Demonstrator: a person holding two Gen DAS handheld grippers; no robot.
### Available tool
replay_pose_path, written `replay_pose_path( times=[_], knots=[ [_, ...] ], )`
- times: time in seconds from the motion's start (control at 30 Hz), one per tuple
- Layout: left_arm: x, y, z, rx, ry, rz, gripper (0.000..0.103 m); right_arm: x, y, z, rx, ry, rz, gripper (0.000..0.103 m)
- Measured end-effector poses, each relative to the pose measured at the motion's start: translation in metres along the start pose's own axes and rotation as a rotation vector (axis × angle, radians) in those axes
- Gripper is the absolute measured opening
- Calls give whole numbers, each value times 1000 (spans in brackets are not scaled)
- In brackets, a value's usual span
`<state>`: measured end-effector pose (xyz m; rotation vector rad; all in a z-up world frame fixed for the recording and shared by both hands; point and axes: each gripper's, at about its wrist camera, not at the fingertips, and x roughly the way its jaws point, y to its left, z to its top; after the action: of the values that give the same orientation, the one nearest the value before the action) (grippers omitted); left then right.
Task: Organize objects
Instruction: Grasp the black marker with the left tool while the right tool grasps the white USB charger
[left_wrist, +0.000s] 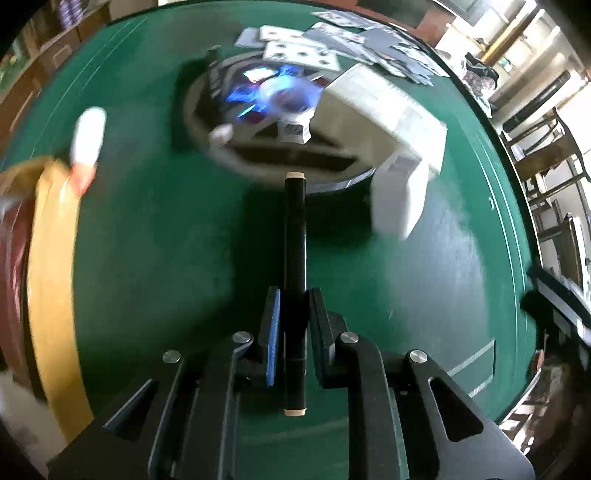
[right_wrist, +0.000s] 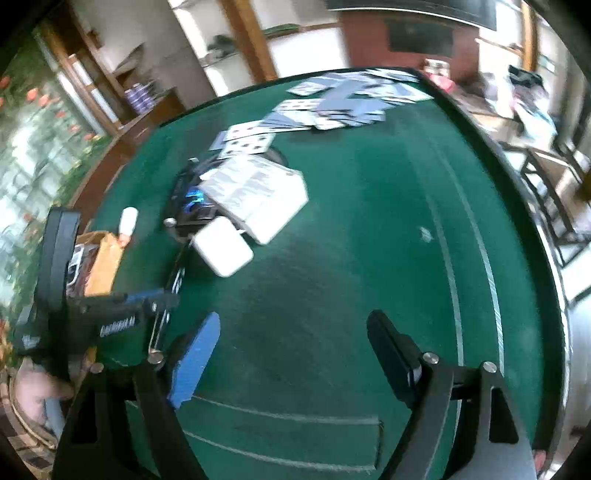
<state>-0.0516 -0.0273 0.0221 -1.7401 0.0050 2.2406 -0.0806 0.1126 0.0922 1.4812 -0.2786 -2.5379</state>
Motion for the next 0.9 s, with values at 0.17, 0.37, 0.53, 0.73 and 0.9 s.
replay_pose_path(
  times=[0.17,0.37,0.53,0.73,0.9],
  knots=[
    [-17,29,-35,-74,7,-1,14,35,25,19,-102,88,81,54],
    [-25,45,-45,-133,6,-14,14,61,54,47,-207,96,149,54],
    [-26,44,-48,-128,-2,-1,14,80,68,60,-274,116,130,54],
    [-27,49,-48,-150,5,-26,16,107,71,59,-313,167,87,45],
    [-25,49,-46,-155,8,-31,16,100,63,54,-260,156,96,39]
  ],
)
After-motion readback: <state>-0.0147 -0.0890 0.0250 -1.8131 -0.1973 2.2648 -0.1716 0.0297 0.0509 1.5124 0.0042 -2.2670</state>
